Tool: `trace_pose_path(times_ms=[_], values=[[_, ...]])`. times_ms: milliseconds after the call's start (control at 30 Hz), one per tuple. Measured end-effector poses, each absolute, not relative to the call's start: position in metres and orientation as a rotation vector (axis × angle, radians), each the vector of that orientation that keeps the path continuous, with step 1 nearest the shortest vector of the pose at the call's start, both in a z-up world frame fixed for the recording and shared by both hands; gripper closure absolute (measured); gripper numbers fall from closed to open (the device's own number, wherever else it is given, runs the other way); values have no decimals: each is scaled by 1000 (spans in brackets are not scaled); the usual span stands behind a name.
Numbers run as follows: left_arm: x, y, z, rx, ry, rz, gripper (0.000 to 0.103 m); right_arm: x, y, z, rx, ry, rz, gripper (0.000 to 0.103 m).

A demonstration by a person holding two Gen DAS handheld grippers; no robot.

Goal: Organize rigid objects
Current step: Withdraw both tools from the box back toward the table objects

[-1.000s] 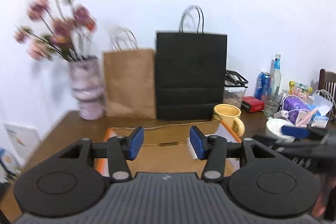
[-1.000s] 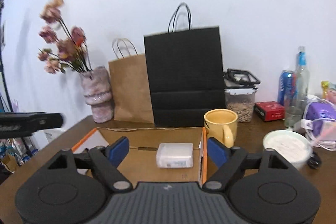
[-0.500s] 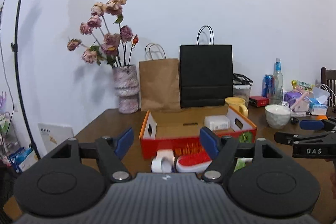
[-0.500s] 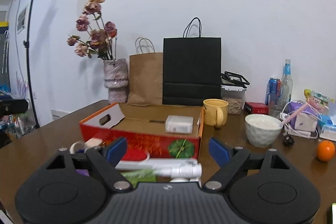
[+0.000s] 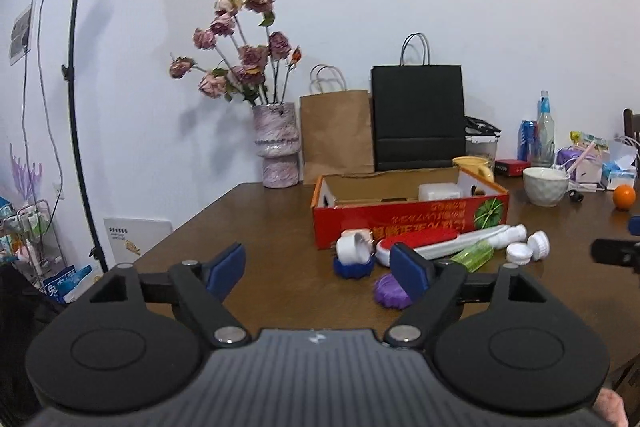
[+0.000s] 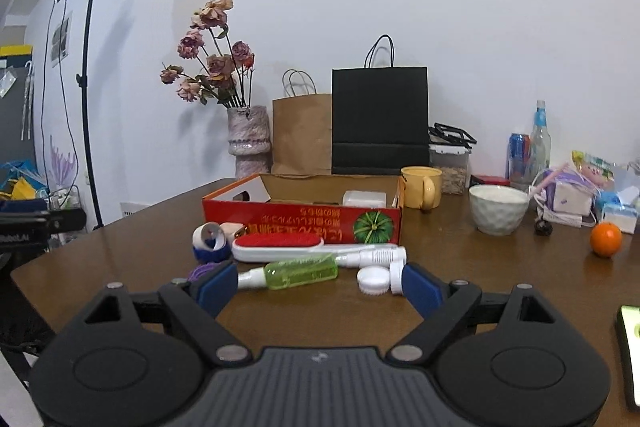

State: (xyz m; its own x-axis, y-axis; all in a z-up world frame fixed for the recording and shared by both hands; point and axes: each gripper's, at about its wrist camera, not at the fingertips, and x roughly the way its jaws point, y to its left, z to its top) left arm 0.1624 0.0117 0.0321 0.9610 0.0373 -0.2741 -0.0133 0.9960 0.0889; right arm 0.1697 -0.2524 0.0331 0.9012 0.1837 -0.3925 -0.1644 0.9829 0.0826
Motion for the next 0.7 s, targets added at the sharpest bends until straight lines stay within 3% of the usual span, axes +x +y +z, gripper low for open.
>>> trace_pose_path(times_ms=[133, 333, 700], values=[[151, 25, 31, 51, 242, 89, 19, 158, -239, 40, 38, 405, 184, 14], [128, 45, 41, 91, 192, 51, 5, 132, -219, 52, -10, 350, 205, 3], [98, 68, 10, 32, 250, -21, 2, 105, -199, 52, -28, 375, 141, 3]])
